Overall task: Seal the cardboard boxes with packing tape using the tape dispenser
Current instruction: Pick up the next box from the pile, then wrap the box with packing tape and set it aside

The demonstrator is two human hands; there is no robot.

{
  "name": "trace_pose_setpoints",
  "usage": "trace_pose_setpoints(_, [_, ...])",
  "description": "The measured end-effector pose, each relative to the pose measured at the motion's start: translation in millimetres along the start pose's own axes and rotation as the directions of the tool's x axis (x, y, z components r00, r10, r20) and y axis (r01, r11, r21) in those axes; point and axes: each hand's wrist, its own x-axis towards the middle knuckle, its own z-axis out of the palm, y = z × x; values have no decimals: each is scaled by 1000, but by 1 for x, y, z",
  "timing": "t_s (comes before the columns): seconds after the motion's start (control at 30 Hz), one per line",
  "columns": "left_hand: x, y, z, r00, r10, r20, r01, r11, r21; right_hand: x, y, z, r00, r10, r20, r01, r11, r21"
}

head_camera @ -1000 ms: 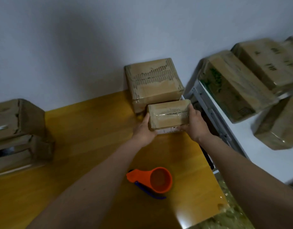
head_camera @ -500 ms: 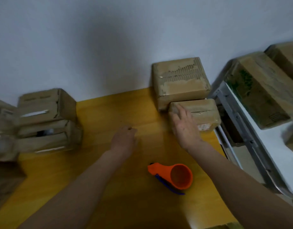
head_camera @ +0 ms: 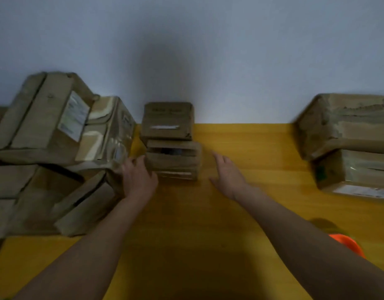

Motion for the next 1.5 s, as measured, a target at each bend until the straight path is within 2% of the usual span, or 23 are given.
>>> trace_pose_setpoints(0.07, [18, -18, -4, 997, -26, 73, 34, 994, -108, 11, -26, 10, 998, 49, -35, -44, 990, 136])
trace_pose_setpoints(0.23, [50, -37, -5, 945, 59, 323, 63, 933, -354, 32, -64, 31, 987, 137, -84, -95, 918, 386])
trace_pose_setpoints(0.3, [54, -37, -3, 904, 97, 416, 92, 907, -411, 34, -71, 35, 984, 155, -91, -98, 887, 451])
trace_pose_setpoints(0.37, [56, -35, -1, 881, 134, 454, 100, 885, -456, 34, -76, 38, 980, 164, -109, -93, 873, 479])
trace_pose_setpoints(0.5, [48, -29, 4, 890, 142, 434, 113, 853, -509, 28, -74, 42, 977, 178, -114, -96, 854, 512])
trace_pose_setpoints(0.6, [28, -24, 6, 892, 153, 425, 103, 847, -522, 16, -62, 41, 968, 230, -103, -160, 876, 455])
trace_pose_setpoints(0.87, [-63, 14, 31, 885, 203, 420, 7, 894, -447, -69, 0, 30, 956, 282, -86, -246, 924, 291])
trace_pose_setpoints(1.1, [-161, 35, 68, 875, 236, 423, -70, 926, -372, -158, 66, 29, 946, 317, -63, -293, 924, 247])
trace_pose_setpoints(1.37, [-214, 33, 88, 910, 187, 370, -115, 972, -207, -205, 96, 46, 957, 272, -95, -240, 935, 262])
trace_pose_setpoints(1.5, [-220, 27, 90, 921, 241, 306, -197, 966, -167, -212, 102, 55, 963, 239, -123, -200, 943, 266])
